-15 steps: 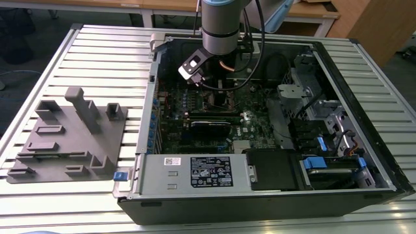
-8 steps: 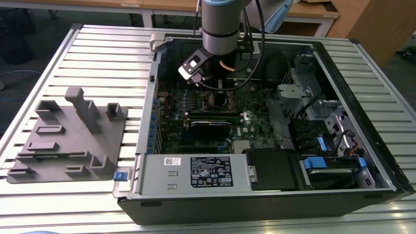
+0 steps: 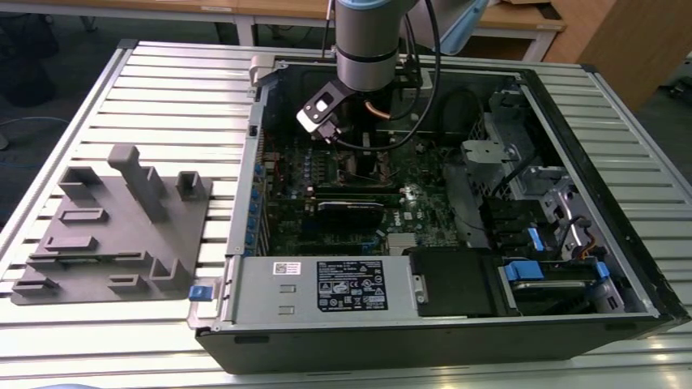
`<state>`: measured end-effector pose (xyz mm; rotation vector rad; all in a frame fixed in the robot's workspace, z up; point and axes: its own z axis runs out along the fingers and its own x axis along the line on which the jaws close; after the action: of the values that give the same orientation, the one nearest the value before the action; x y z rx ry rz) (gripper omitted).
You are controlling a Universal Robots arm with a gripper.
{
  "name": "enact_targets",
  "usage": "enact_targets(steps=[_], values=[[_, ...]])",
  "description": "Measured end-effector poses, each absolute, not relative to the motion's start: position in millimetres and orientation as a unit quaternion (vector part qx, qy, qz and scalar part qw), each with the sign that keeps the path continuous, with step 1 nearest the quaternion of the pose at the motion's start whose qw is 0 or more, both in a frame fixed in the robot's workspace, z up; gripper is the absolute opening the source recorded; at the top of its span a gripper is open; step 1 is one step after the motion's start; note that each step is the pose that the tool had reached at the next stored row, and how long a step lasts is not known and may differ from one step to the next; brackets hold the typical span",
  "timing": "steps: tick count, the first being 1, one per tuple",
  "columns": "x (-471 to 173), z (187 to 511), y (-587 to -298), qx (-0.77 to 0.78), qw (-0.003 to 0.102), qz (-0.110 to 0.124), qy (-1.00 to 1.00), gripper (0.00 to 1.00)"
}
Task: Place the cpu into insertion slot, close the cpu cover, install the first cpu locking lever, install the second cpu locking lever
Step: 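Place the cpu into insertion slot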
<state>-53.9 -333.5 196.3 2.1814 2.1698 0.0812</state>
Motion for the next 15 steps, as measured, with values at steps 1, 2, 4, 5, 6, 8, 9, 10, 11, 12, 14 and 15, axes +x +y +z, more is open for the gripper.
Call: enact_targets(steps=[1,2,4,5,6,8,9,10,11,12,14,15], values=[[-53.8,196.2,-333.5,0.708,0.031,0.026,0.705,0.54],[-53.9,196.3,-333.5,0.708,0.03,0.025,0.705,0.54],[-54.0,196.3,-333.5,0.708,0.03,0.025,0.705,0.54],[-54.0,196.3,-333.5,0.709,0.03,0.025,0.705,0.54],[-54.0,196.3,-333.5,0.708,0.03,0.025,0.705,0.54],[-53.9,196.2,-333.5,0.708,0.03,0.024,0.705,0.54],[-53.7,195.9,-333.4,0.708,0.03,0.025,0.705,0.54],[-53.5,195.6,-333.4,0.708,0.03,0.025,0.705,0.54],[-53.4,195.6,-333.5,0.708,0.03,0.024,0.705,0.54],[-53.3,195.6,-333.5,0.708,0.03,0.024,0.705,0.54],[-53.3,195.6,-333.5,0.708,0.031,0.024,0.705,0.54],[-53.2,195.4,-333.5,0.708,0.031,0.024,0.705,0.54]])
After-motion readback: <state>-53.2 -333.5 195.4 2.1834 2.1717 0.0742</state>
